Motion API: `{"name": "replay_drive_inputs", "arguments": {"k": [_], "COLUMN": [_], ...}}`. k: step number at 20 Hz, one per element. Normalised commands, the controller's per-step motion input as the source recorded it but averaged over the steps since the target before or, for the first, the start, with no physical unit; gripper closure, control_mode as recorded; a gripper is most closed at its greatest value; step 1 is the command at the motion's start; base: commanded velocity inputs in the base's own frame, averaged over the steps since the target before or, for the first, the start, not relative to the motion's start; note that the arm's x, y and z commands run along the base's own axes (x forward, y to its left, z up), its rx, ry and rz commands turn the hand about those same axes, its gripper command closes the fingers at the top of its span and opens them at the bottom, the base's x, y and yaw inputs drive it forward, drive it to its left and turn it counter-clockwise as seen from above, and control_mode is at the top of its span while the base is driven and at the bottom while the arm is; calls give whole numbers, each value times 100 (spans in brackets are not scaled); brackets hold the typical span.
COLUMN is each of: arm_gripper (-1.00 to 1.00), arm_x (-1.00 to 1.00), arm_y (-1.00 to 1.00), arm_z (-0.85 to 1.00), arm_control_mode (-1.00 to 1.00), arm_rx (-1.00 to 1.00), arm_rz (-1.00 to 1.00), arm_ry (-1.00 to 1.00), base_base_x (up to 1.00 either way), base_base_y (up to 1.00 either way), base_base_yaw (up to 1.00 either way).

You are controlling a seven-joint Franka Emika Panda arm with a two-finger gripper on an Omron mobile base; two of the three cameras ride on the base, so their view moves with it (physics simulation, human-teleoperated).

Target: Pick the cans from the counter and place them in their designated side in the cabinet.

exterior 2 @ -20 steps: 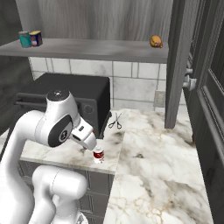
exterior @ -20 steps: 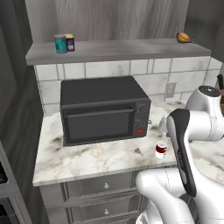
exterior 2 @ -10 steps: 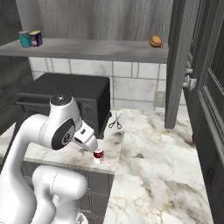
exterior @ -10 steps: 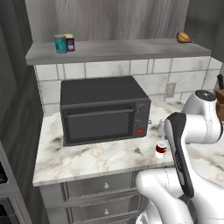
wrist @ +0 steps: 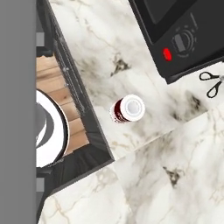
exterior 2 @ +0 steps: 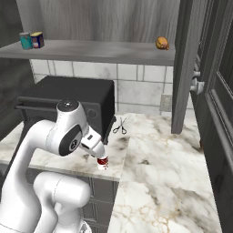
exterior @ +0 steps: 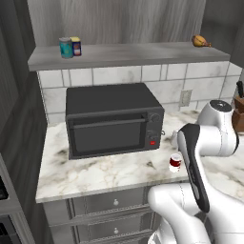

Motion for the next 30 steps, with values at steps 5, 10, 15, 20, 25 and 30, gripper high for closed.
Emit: {"name": "replay_drive_inputs", "arguments": {"k": [5, 10, 15, 20, 25, 30], "arm_gripper": [-100, -100, -100, -100, -100, -100], "arm_x": [16, 17, 14, 14, 13, 12], "arm_y": [-8, -5, -6, -5, -2, 0], "arm_z": [-7, -7, -7, -8, -13, -12], "arm_control_mode": [-100, -100, -100, -100, -100, -100], "arm_rx": [1, 0, 0, 0, 0, 0], "arm_rz": [0, 0, 0, 0, 0, 0], "arm_ry": [0, 1, 4, 6, 6, 2], "base_base_x": [0, 0, 0, 0, 0, 0], "base_base_y": [0, 0, 0, 0, 0, 0], "base_base_yaw": [0, 0, 0, 0, 0, 0]}}
